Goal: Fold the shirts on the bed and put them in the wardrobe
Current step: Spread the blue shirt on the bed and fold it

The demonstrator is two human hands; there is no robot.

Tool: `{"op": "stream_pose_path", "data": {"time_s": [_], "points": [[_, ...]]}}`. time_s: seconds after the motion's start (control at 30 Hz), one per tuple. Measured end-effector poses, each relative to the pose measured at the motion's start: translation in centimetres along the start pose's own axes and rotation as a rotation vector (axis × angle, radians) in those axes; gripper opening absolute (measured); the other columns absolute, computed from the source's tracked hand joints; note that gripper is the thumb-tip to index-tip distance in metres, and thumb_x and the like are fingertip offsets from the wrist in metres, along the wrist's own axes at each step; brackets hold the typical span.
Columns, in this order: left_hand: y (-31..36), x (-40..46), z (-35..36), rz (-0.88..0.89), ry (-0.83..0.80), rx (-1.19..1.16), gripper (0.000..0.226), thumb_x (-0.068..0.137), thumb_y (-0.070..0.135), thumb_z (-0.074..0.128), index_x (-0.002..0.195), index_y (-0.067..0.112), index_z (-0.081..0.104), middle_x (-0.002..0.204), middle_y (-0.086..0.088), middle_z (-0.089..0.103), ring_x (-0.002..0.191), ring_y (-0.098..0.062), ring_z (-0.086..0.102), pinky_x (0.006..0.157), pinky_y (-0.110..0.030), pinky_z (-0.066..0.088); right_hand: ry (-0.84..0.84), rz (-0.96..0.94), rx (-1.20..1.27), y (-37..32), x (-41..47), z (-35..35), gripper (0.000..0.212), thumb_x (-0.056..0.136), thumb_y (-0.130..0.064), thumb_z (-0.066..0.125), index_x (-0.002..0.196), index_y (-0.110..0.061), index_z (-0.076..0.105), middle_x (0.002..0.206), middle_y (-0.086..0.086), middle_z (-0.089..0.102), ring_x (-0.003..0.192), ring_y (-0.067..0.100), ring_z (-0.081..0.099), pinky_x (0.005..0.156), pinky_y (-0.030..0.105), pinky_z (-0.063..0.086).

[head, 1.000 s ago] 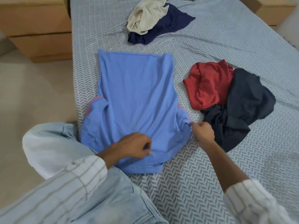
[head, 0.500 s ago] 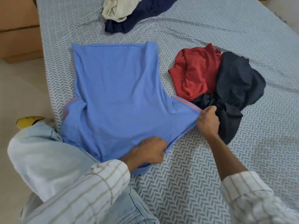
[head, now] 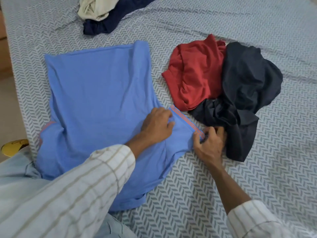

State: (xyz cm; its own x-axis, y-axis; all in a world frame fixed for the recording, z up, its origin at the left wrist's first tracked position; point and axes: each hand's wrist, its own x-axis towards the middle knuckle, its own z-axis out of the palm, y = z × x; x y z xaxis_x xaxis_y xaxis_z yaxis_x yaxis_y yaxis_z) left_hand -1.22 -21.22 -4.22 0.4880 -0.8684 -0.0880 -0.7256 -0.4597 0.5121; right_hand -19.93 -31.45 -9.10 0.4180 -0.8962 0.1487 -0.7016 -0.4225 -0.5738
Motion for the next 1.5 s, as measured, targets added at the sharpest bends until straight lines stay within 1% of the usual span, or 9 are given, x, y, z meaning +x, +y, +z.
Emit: {"op": "stream_pose_path", "data": {"time_s": [0.17,0.33,0.53,0.67,0.8,1.07,1.2,1.37,1.5], "points": [[1.7,6.2,-0.5,-0.144,-0.083,0.343,0.031,0.092,0.032,0.056,0.116,0.014,0.062,0.125,-0.009,0.056,0.124,-0.032,0.044,0.098,-0.044,0.037,-0.043,0.017,0.018,0.4,0.1,0.5,0.029,0.082,-0.034,0.055,0.074,-0.006,0.055,0.097,0.019,0.049,0.094,0.034,0.046,0.086,0.043,0.037],[0.7,9.0,0.1,-0.195,-0.109,-0.060,0.012,0.088,0.027,0.050,0.078,0.027,0.057,0.096,0.002,0.066,0.104,-0.026,0.059,0.093,-0.044,0.044,0.045,0.056,0.183,0.3,0.3,0.3,0.024,0.096,-0.026,0.044,0.083,-0.006,0.050,0.089,0.016,0.048,0.087,0.030,0.047,0.081,0.040,0.036],[0.8,8.2,2.2,-0.122,-0.049,0.171,0.014,0.092,0.018,0.052,0.096,0.027,0.061,0.110,0.000,0.051,0.112,-0.026,0.042,0.083,-0.037,0.031,0.095,0.029,0.027,0.8,0.7,1.6,0.009,0.090,-0.013,0.060,0.086,-0.005,0.057,0.094,0.021,0.053,0.087,0.034,0.048,0.080,0.042,0.038],[0.7,6.9,0.8,-0.099,-0.035,0.021,0.022,0.094,0.017,0.053,0.115,0.019,0.060,0.116,-0.004,0.057,0.116,-0.030,0.047,0.094,-0.042,0.039,0.115,0.025,0.006,0.8,0.7,1.5,0.009,0.085,-0.008,0.065,0.091,-0.007,0.059,0.095,0.021,0.054,0.090,0.034,0.048,0.078,0.042,0.040],[-0.7,1.7,-2.3,-0.091,0.071,-0.118,0.049,0.082,0.010,0.039,0.127,0.008,0.059,0.122,-0.014,0.061,0.117,-0.036,0.054,0.099,-0.050,0.043,0.092,0.017,-0.044,0.1,0.7,1.0,0.011,0.086,-0.010,0.062,0.096,-0.009,0.058,0.099,0.022,0.053,0.092,0.039,0.052,0.079,0.047,0.044],[-8.8,-11.9,-6.2,-0.297,0.245,-0.211,0.045,0.079,0.019,0.047,0.119,0.012,0.066,0.119,-0.010,0.064,0.114,-0.033,0.059,0.101,-0.045,0.045,-0.053,0.093,-0.266,-5.4,-0.9,-0.7,0.038,0.074,-0.009,0.059,0.112,-0.008,0.056,0.113,0.021,0.051,0.107,0.044,0.051,0.087,0.054,0.042],[-12.5,-16.8,-8.4,-0.432,0.377,-0.211,0.043,0.077,0.018,0.051,0.116,0.012,0.067,0.116,-0.011,0.067,0.112,-0.033,0.060,0.101,-0.042,0.043,0.042,-0.124,-0.289,-11.1,-4.8,1.3,0.048,0.066,-0.013,0.054,0.113,-0.014,0.061,0.126,0.010,0.057,0.119,0.030,0.050,0.094,0.045,0.028],[-16.5,-21.0,-11.7,-0.786,0.585,-0.225,0.039,0.080,0.007,0.063,0.119,0.014,0.064,0.123,-0.014,0.062,0.119,-0.034,0.053,0.101,-0.040,0.040,-0.232,-0.572,-0.093,-21.1,-10.5,6.3,0.028,0.074,-0.018,0.060,0.101,-0.017,0.067,0.099,0.008,0.067,0.092,0.036,0.064,0.077,0.046,0.049],[-18.7,-22.0,-13.6,-1.142,0.543,-0.420,0.044,0.080,0.013,0.060,0.124,0.012,0.053,0.131,-0.017,0.050,0.123,-0.038,0.047,0.097,-0.043,0.044,-0.709,-0.704,0.027,-28.2,-15.1,9.1,0.031,0.086,-0.038,0.051,0.105,-0.017,0.064,0.098,0.007,0.068,0.094,0.034,0.064,0.077,0.042,0.052]]}}
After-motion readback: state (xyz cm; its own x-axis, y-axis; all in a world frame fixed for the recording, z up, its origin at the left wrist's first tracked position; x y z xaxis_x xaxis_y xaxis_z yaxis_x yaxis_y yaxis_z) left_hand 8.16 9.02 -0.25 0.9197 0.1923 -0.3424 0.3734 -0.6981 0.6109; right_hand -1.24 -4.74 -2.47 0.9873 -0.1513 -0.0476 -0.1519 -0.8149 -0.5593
